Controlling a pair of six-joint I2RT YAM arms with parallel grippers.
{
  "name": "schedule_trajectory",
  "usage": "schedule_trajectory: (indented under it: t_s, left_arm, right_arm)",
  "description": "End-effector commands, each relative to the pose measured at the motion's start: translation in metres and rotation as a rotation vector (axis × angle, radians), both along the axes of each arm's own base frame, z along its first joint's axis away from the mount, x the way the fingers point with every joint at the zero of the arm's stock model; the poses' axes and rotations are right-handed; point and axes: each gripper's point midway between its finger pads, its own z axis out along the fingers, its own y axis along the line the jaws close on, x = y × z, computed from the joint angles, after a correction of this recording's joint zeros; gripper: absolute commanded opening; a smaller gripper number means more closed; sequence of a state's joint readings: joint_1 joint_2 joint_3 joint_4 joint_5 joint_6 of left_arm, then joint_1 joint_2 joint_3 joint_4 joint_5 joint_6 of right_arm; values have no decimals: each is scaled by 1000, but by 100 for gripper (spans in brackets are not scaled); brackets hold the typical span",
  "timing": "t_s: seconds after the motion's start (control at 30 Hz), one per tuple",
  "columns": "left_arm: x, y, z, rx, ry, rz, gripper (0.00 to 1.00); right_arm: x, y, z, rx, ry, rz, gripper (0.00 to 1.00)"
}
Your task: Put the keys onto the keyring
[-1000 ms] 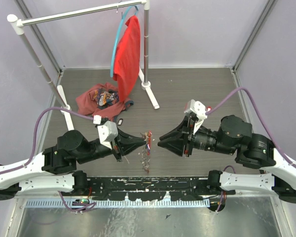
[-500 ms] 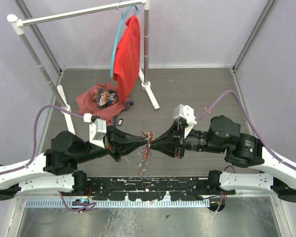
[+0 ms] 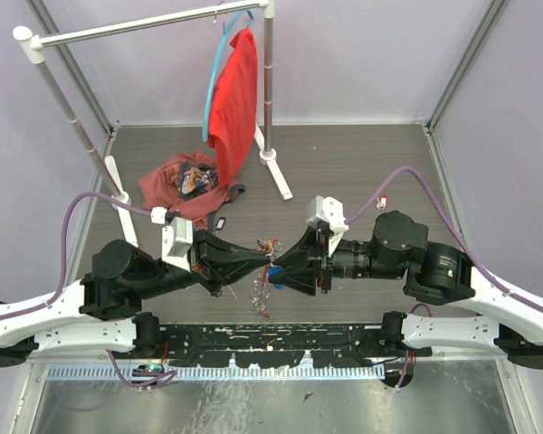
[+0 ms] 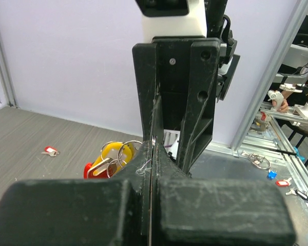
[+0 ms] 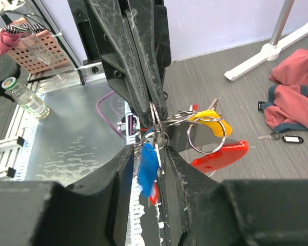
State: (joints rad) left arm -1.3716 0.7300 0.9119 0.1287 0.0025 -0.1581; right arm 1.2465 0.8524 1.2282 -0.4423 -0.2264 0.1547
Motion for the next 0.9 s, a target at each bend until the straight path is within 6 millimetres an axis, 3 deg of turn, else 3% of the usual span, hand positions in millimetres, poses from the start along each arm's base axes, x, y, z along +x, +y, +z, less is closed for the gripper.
schedule_trajectory:
  t_s: [0.0, 0.43, 0.87]
  left_arm:
    - [-2, 8, 21, -76, -19, 2, 0]
    - [-1, 7, 19, -65, -20, 4, 0]
    - [-6, -3, 12, -24, -23, -32, 0]
  right_arm:
    - [-1, 2, 11, 26, -30, 13, 35]
    - [4, -8, 18, 48, -45, -29, 10]
    - [5, -15, 34, 101, -71, -49, 6]
